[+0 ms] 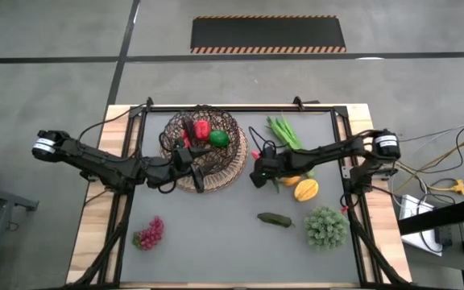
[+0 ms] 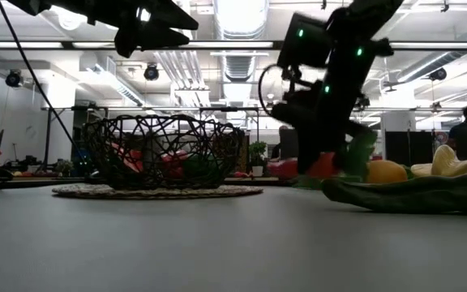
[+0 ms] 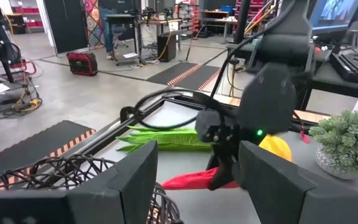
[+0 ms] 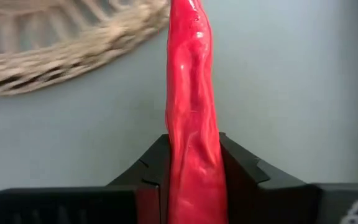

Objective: Build produce basket
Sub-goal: Put the orange carrot into the black wire basket

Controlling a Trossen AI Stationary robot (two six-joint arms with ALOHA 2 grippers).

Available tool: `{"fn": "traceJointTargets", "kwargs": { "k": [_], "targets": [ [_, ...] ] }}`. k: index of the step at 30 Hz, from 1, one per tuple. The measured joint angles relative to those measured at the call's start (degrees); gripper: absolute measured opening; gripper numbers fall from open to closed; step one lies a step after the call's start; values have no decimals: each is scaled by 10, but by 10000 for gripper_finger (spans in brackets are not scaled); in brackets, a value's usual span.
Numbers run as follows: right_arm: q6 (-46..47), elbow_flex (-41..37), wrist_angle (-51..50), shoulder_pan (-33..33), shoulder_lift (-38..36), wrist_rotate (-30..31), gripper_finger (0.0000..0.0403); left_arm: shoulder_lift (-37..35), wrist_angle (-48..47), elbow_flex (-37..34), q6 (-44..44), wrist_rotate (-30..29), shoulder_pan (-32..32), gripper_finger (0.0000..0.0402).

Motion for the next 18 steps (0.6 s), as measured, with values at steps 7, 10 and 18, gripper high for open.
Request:
{"fn": "traceJointTargets", "kwargs": {
  "k": [7, 10, 18],
  "targets": [
    [-169, -4, -3, 45, -83, -142, 102, 0, 0, 0, -12, 4, -10, 209],
    [-235, -11, 20, 81, -108, -150, 97, 0, 4, 0, -12, 7, -18, 209],
    [-392, -87, 343, 161, -134, -153, 96, 0, 29, 0, -13, 53, -40, 209]
  ]
}}
